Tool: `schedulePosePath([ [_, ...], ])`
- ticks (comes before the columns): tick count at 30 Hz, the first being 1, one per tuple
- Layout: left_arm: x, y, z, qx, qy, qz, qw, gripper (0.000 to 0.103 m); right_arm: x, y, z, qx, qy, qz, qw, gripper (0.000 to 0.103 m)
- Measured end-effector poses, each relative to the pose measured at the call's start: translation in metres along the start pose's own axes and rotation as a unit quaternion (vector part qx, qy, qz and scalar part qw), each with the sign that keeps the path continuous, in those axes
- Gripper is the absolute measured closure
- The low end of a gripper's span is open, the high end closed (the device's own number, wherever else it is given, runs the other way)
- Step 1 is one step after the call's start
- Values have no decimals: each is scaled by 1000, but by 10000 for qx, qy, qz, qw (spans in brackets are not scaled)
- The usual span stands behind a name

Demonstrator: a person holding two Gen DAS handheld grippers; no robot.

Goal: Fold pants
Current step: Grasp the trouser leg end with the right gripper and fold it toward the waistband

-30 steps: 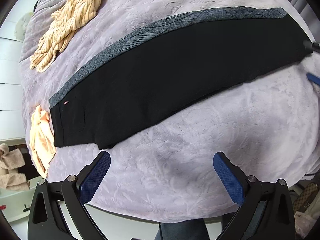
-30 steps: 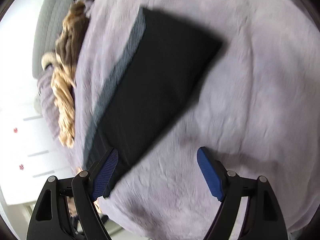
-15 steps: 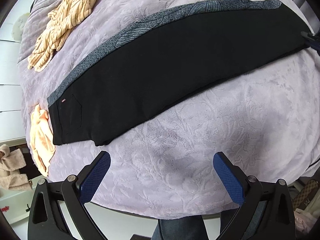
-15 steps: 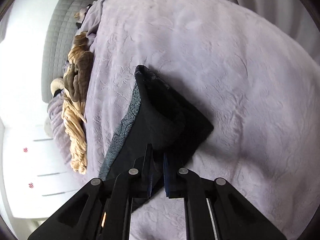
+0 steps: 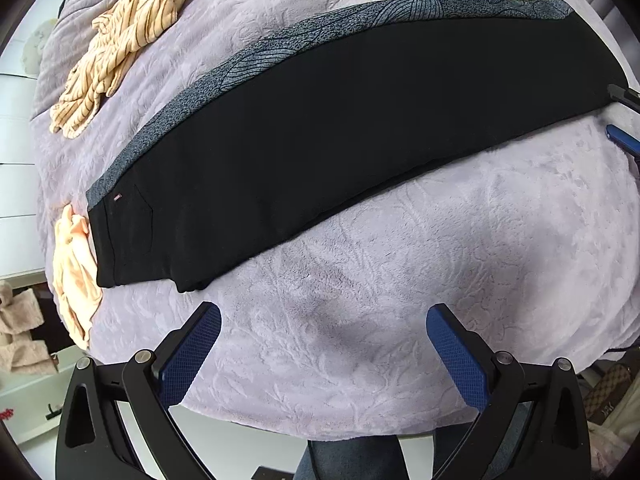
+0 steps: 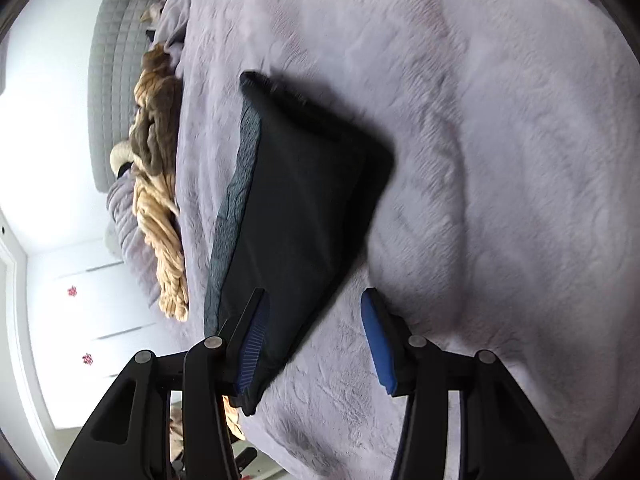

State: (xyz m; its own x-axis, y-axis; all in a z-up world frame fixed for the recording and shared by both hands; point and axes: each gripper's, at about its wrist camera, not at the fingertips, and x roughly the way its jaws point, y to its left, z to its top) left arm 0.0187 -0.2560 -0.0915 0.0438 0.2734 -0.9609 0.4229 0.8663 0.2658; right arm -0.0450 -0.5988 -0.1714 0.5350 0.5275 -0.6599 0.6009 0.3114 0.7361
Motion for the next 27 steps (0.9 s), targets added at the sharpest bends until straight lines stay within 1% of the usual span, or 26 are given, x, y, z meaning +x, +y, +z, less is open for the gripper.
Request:
schedulePosePath([
  [3, -1, -2, 3, 0, -117, -1, 9999, 0, 6, 2, -1, -18, -14, -87, 10000, 51],
  [4, 0, -1, 6, -23, -160, -54, 9999, 0, 7, 1, 0, -2, -48, -128, 9999, 51],
  [8, 12, 5, 25, -216, -235, -277, 9991, 0, 10, 3, 3, -98, -207, -210, 9995, 51],
  [10, 17, 8, 43, -377, -320, -534, 9974, 0, 16, 4, 6, -155, -217, -264, 9993, 51],
  [11, 16, 8, 49, -442, -387, -591, 9965, 0, 18, 4, 7, -183, -215, -300, 9992, 51],
  [14, 8, 6, 72, -605, -752, -753, 9925, 0, 28, 7, 15, -268, -139, -378, 9988, 51],
  [15, 1, 4, 80, -657, -983, -825, 9895, 0, 28, 9, 17, -326, -145, -332, 9988, 51],
  [17, -5, 1, 90, -724, -1312, -903, 9846, 0, 21, 21, 21, -594, -291, -37, 9978, 50],
  [18, -4, -3, 96, -779, -1499, -901, 9815, 0, 18, 27, 22, -733, -346, 51, 9967, 50],
  [19, 3, -7, 101, -826, -1603, -850, 9799, 0, 17, 30, 23, -852, -373, 63, 9956, 50],
  [20, 15, -12, 106, -842, -1627, -781, 9800, 0, 19, 30, 23, -914, -373, 29, 9951, 49],
  [21, 29, -16, 108, -810, -1560, -703, 9819, 0, 22, 27, 23, -927, -360, -55, 9950, 48],
  [22, 55, -26, 113, -724, -1255, -540, 9880, 0, 28, 21, 24, -891, -316, -139, 9954, 47],
  [23, 71, -29, 114, -756, -1070, -585, 9897, 0, 35, 14, 25, -845, -257, -164, 9960, 47],
  [24, 75, -27, 112, -916, -1110, -647, 9875, 0, 41, 7, 26, -821, -241, -155, 9962, 47],
  [25, 70, -27, 111, -948, -1178, -633, 9865, 0, 44, 3, 28, -815, -249, -97, 9963, 47],
  [27, 58, -28, 112, -780, -1199, -563, 9881, 0, 46, 2, 30, -808, -212, -88, 9965, 47],
])
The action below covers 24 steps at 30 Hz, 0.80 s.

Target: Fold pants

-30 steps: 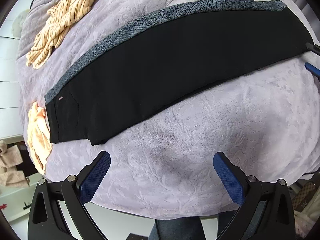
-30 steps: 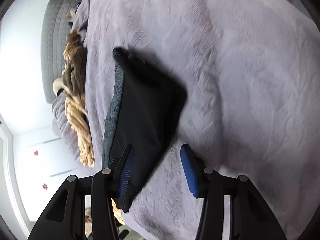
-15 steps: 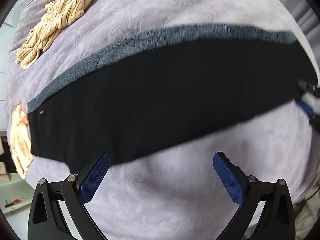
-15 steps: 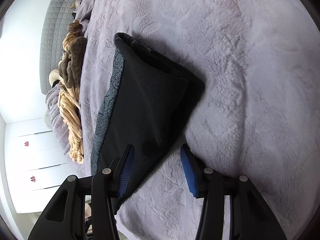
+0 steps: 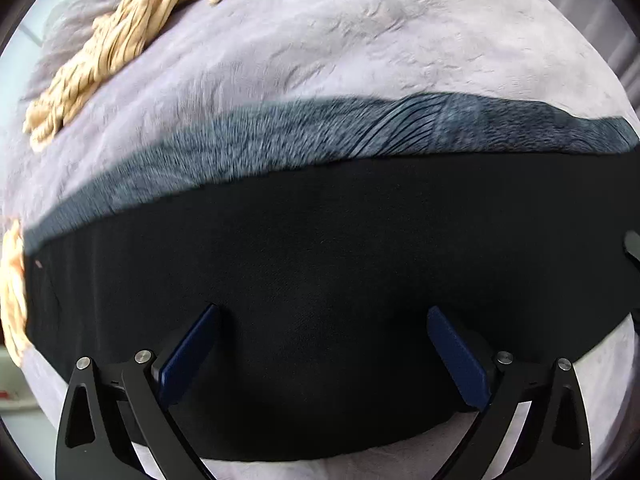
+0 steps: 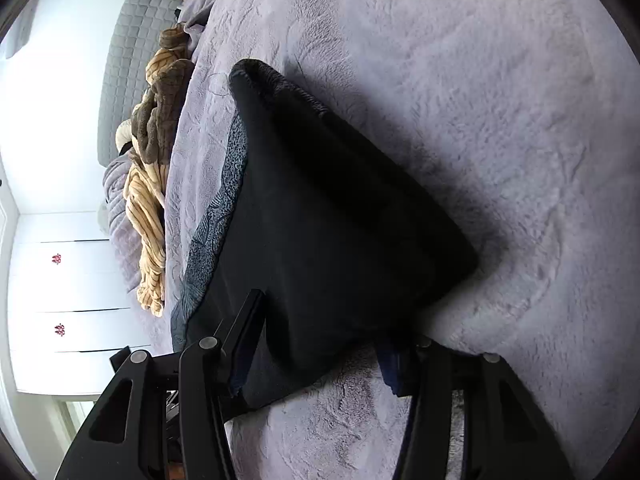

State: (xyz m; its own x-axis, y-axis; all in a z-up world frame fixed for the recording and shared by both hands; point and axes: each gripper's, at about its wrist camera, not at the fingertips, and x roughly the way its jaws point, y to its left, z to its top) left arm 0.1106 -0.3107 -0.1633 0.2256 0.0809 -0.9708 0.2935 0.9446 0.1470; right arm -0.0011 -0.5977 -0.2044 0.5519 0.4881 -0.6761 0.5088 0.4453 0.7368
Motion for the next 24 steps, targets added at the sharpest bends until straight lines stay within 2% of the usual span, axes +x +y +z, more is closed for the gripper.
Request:
schedulePosePath([
  [3, -22, -1, 14, 53, -401, -182, 9990, 0, 0, -2, 3, 34, 85, 109, 9999, 45],
  [5, -25, -3, 31, 12, -634, -82, 9980, 0, 0, -5, 5, 134, 142, 191, 9996, 45],
  [8, -2, -2, 58, -290, -512, 123, 9982, 0, -2, -5, 7, 229, 160, 212, 9994, 46],
  [9, 11, -3, 65, -358, -419, 123, 9984, 0, -4, -3, 7, 224, 142, 207, 9994, 50],
  [11, 22, -10, 70, -179, -360, 325, 9987, 0, -12, 4, 5, 104, -27, 260, 9996, 57],
  [13, 8, -14, 68, -87, -429, 453, 9980, 0, -14, 10, 4, 36, -138, 303, 9994, 57],
  [14, 0, -16, 67, -58, -509, 421, 9978, 0, -13, 12, 4, 44, -152, 286, 9995, 57],
  [16, -20, -17, 59, -59, -942, 182, 9954, 0, -9, 10, 5, 154, -155, 202, 9996, 57],
  [18, -22, -25, 64, -33, -1206, 215, 9925, 0, -7, 10, 5, 230, -211, 181, 9993, 58],
  [20, 5, -40, 72, 241, -968, 403, 9942, 0, -10, 11, 2, 167, -305, -38, 9994, 77],
  [21, 19, -46, 75, 329, -767, 410, 9957, 0, -12, 15, 1, 103, -355, -175, 9992, 83],
  [22, 17, -43, 76, 260, -770, 303, 9962, 0, -15, 23, -1, 4, -449, -235, 9987, 88],
  [24, 2, -32, 77, 308, -761, 20, 9966, 0, -21, 44, -2, -296, -621, -410, 9968, 89],
])
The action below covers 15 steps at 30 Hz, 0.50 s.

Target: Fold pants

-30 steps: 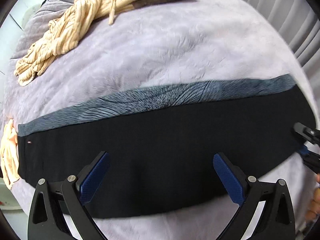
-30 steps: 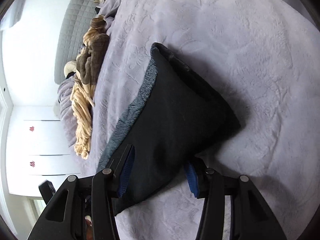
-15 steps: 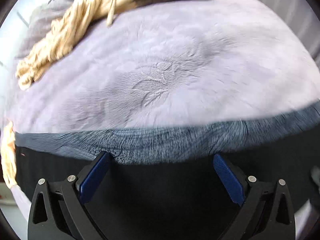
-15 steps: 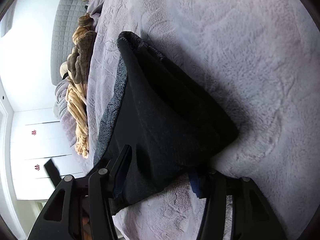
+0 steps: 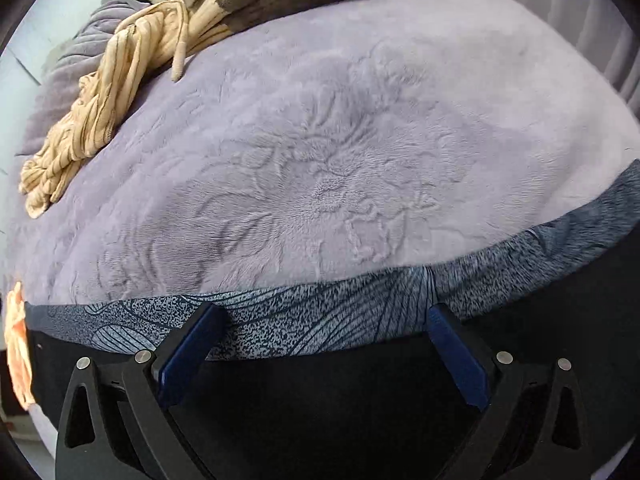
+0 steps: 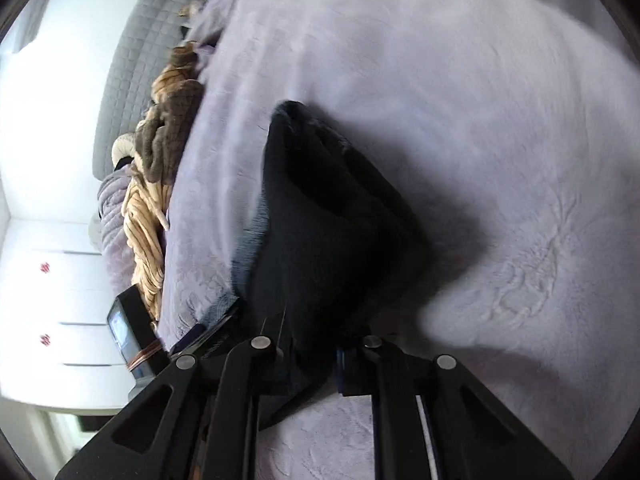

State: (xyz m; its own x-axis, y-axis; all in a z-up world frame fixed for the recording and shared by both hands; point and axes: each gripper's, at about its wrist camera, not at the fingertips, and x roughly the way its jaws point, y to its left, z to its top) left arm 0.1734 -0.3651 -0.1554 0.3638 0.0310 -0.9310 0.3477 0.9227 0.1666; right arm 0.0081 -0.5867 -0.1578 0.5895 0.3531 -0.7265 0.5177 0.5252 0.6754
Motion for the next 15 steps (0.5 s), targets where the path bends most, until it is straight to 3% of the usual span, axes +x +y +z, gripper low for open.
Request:
schedulePosePath([
  [3, -36, 37, -17, 15, -66, -494, 9988, 0, -15, 51, -8, -867, -303, -458, 9947, 89],
  [8, -74, 104, -70, 88, -150, -602, 9980, 0, -33, 142, -42, -2173, -631, -844, 9704, 89],
  [11, -83, 155, -103, -123, -81, -476, 9988, 0, -26, 199, -80, -3010, -615, -990, 9465, 89],
  [15, -76, 216, -135, -691, 273, -180, 9971, 0, 22, 260, -147, -4028, -231, -1195, 9072, 89],
])
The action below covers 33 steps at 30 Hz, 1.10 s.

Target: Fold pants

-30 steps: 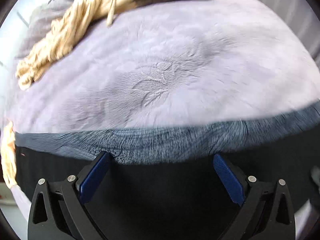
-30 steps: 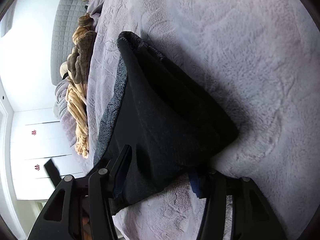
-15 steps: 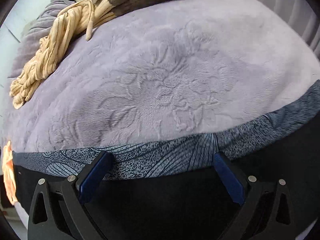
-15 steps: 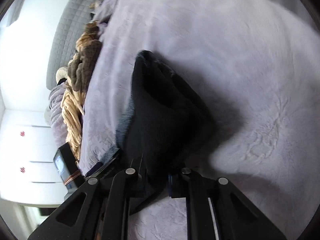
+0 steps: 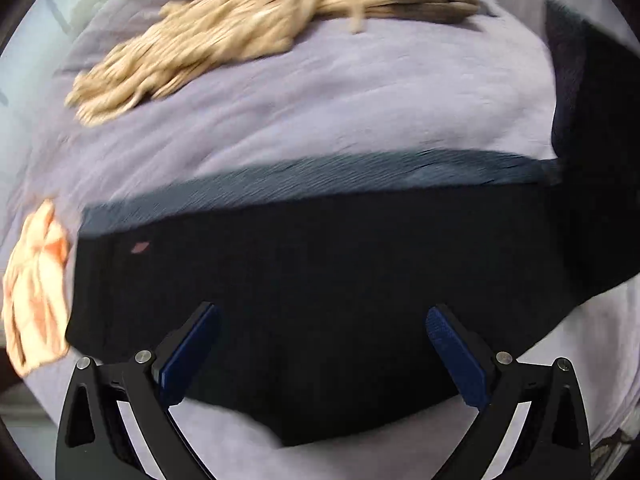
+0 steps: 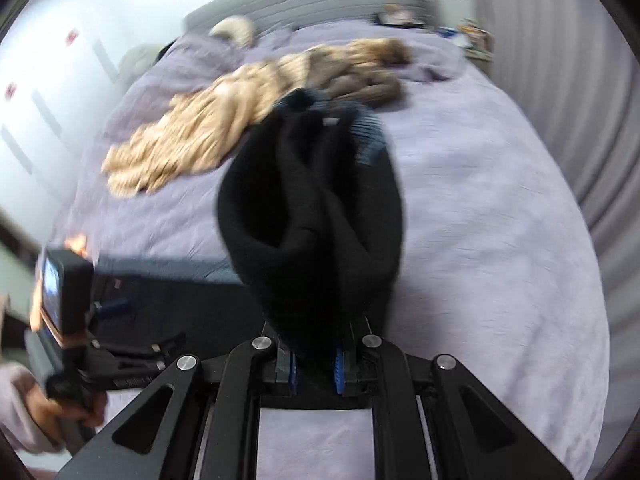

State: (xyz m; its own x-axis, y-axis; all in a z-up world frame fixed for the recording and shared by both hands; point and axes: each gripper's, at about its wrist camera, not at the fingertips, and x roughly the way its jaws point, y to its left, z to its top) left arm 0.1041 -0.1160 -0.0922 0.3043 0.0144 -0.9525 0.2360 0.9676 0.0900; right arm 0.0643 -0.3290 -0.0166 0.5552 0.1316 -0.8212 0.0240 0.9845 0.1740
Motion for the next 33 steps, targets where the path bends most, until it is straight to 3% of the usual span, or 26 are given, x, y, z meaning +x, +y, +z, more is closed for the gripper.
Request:
schedulePosePath([
  [2, 6, 29, -12, -303, 204, 213, 9991, 0, 35, 56, -12, -561, 348, 94, 9978, 87],
  [4, 9, 54, -24, -605, 347, 333, 9970, 0, 77, 104, -31, -1108, 832, 41, 9903, 70],
  [5, 8, 61, -29, -704, 382, 346, 9962, 0, 99, 125, -44, -1395, 1112, -110, 9839, 68],
  [7, 2, 74, -38, -837, 361, 265, 9955, 0, 130, 164, -68, -2182, 1472, -930, 9602, 65],
  [9, 1, 79, -41, -837, 343, 133, 9958, 0, 120, 189, -79, -2851, 1222, -1409, 9402, 63],
  [11, 0, 77, -43, -806, 368, -82, 9960, 0, 93, 200, -80, -3081, 972, -1258, 9380, 59],
  [13, -1, 72, -38, -800, 335, -481, 9951, 0, 68, 201, -74, -2981, 823, -953, 9462, 49],
  [14, -1, 68, -34, -800, 316, -737, 9936, 0, 58, 192, -70, -2680, 840, -668, 9574, 41],
  [15, -2, 58, -30, -782, 314, -1136, 9899, 0, 53, 179, -61, -2176, 922, -350, 9710, 40],
  [16, -1, 48, -26, -737, 345, -1480, 9856, 0, 52, 159, -53, -1394, 1070, 87, 9844, 40],
  [17, 1, 38, -24, -682, 376, -1724, 9819, 0, 56, 131, -48, -369, 1265, 643, 9892, 40],
  [18, 3, 28, -22, -623, 381, -1835, 9803, 0, 62, 108, -50, 490, 1414, 1064, 9830, 40],
  [19, 5, 20, -21, -562, 394, -1863, 9801, 1, 71, 80, -58, 1481, 1588, 1482, 9648, 41],
  [21, 11, 2, -20, -420, 495, -1824, 9811, 6, 86, 46, -74, 2709, 1666, 1976, 9273, 44],
  [25, 12, -6, -24, -294, 469, -1590, 9857, 6, 104, 35, -85, 3401, 1538, 2574, 8913, 45],
  [33, 14, 11, -42, -326, 615, -1201, 9903, 6, 142, 27, -96, 4390, 1456, 2915, 8373, 46],
])
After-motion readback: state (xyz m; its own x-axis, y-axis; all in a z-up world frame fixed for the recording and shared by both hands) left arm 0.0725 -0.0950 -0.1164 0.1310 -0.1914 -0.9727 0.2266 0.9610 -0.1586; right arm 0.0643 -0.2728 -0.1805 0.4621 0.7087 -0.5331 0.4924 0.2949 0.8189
